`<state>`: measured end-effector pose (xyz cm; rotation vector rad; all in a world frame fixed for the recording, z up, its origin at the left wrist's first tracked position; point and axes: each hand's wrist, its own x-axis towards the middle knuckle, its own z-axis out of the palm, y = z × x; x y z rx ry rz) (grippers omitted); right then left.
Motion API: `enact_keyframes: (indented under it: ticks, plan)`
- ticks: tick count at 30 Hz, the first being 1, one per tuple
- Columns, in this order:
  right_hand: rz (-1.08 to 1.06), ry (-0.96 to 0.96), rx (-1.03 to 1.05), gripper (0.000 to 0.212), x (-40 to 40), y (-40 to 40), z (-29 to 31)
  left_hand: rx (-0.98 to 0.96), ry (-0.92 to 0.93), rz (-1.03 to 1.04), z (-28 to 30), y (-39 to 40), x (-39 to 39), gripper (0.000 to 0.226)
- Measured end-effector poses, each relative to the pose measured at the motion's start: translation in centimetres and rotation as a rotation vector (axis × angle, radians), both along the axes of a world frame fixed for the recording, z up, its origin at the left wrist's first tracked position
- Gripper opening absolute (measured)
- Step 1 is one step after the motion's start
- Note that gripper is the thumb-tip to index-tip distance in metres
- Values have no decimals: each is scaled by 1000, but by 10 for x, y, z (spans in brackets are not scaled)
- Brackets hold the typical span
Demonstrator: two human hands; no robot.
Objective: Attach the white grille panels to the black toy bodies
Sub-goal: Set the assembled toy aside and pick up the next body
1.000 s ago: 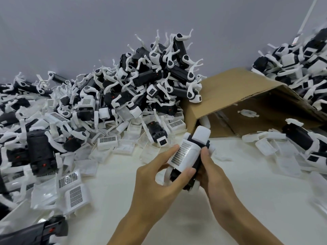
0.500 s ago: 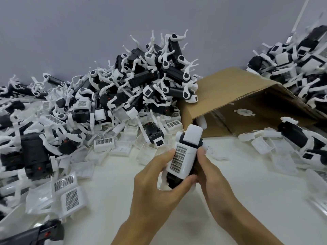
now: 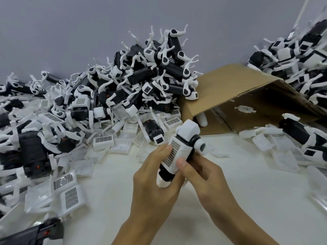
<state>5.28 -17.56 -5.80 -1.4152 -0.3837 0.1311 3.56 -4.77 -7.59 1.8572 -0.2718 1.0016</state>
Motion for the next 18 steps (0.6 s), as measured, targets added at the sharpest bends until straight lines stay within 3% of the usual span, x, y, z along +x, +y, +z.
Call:
enact_keyframes:
  ticks: [8, 13, 18]
  plan:
    - [-78, 50, 122, 28, 0, -4, 8, -66, 76, -210, 3, -1, -2, 27]
    - [-127, 52, 84, 27, 1, -7, 10, -364, 267, -336, 15, 1, -6, 14]
    - [-113, -93, 3, 43, -5, -6, 10, -454, 410, -496, 16, 2, -3, 29]
